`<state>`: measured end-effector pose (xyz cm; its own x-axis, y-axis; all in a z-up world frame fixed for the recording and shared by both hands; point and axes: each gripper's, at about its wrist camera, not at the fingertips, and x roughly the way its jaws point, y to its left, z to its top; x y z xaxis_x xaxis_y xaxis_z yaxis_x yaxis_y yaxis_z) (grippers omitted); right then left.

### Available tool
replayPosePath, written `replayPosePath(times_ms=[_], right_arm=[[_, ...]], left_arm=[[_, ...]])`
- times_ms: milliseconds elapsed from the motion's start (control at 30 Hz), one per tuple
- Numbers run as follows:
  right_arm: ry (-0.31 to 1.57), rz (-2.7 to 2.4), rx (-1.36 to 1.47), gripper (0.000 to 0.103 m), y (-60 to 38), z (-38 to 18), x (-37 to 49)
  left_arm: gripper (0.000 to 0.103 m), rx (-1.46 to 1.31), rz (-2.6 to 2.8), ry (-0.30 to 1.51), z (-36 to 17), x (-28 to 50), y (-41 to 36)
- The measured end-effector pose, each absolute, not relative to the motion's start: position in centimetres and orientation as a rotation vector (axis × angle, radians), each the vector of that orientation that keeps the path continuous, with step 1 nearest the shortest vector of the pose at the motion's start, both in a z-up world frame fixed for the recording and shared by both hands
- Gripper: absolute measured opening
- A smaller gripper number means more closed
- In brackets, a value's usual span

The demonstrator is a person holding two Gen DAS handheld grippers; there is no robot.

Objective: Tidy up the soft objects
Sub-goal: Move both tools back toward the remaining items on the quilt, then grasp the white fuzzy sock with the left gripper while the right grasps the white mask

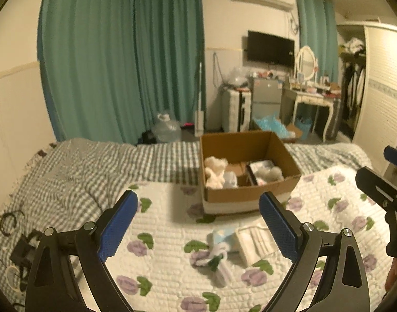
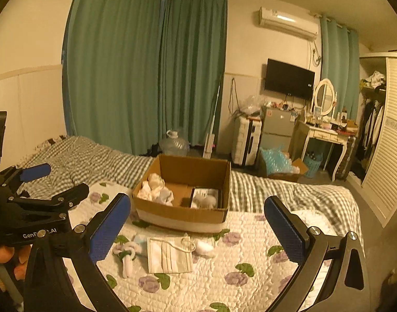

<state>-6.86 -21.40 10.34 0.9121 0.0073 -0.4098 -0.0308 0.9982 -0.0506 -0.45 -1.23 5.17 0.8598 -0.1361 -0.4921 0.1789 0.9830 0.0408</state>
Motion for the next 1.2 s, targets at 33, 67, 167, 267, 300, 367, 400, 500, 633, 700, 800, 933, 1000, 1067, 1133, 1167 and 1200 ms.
replayPosePath(times_ms=[33, 67, 167, 267, 300, 367, 400, 500, 633, 700, 800, 933, 1000, 1067, 1133, 1167, 1200], right_arm=[[0.433, 0.021, -0.056, 0.103, -21.4, 9.9, -6.4], [0.442, 0.022, -0.055, 0.103, -21.4, 9.5, -6.1], [0.471, 0.032, -0.051, 0.103, -21.4, 8.2, -4.9], [0.501, 0.039, -0.053, 0.103, -21.3, 6.7, -3.7], [0.512, 0.042, -0.053, 0.103, -21.2, 6.1, -3.3], [0.534, 0.051, -0.049, 0.103, -21.2, 5.0, -2.4], [0.545, 0.054, -0.045, 0.103, -21.2, 4.5, -2.0], [0.582, 0.064, -0.034, 0.103, -21.3, 2.7, -0.9], [0.64, 0.074, -0.015, 0.103, -21.6, 0.1, 0.4], [0.666, 0.079, -0.01, 0.103, -21.8, -1.0, 1.0], [0.712, 0.078, -0.008, 0.103, -22.0, -2.7, 1.8], [0.773, 0.078, -0.009, 0.103, -22.1, -5.1, 2.8], [0.802, 0.081, -0.021, 0.103, -21.9, -6.3, 3.3], [0.83, 0.084, -0.042, 0.103, -21.6, -7.6, 3.8], [0.858, 0.09, -0.056, 0.103, -21.3, -8.9, 4.3], [0.871, 0.095, -0.055, 0.103, -21.2, -9.4, 4.6], [0.881, 0.098, -0.054, 0.103, -21.2, -9.8, 4.8]], left_arm=[[0.096, 0.089, -0.166, 0.518, 4.8, -0.2, -1.3], [0.096, 0.091, -0.166, 0.528, 4.4, 0.1, -1.4], [0.096, 0.097, -0.166, 0.555, 3.1, 1.0, -1.5], [0.096, 0.099, -0.165, 0.586, 1.7, 1.9, -1.6], [0.096, 0.099, -0.166, 0.598, 1.1, 2.1, -1.6], [0.096, 0.103, -0.162, 0.618, 0.1, 2.7, -1.8], [0.096, 0.106, -0.159, 0.628, -0.4, 2.9, -1.8], [0.096, 0.114, -0.153, 0.674, -2.2, 3.7, -1.9], [0.096, 0.122, -0.156, 0.74, -5.0, 4.4, -2.3], [0.096, 0.128, -0.159, 0.76, -6.0, 4.7, -2.4], [0.096, 0.135, -0.16, 0.787, -7.5, 4.9, -2.5], [0.095, 0.122, -0.162, 0.842, -9.7, 5.6, -2.2], [0.095, 0.103, -0.157, 0.876, -11.0, 6.0, -1.8], [0.094, 0.092, -0.154, 0.904, -11.9, 6.3, -1.5], [0.094, 0.075, -0.165, 0.928, -12.8, 6.5, -1.4], [0.095, 0.071, -0.171, 0.943, -13.2, 6.5, -1.4], [0.094, 0.074, -0.172, 0.948, -13.6, 6.6, -1.4]])
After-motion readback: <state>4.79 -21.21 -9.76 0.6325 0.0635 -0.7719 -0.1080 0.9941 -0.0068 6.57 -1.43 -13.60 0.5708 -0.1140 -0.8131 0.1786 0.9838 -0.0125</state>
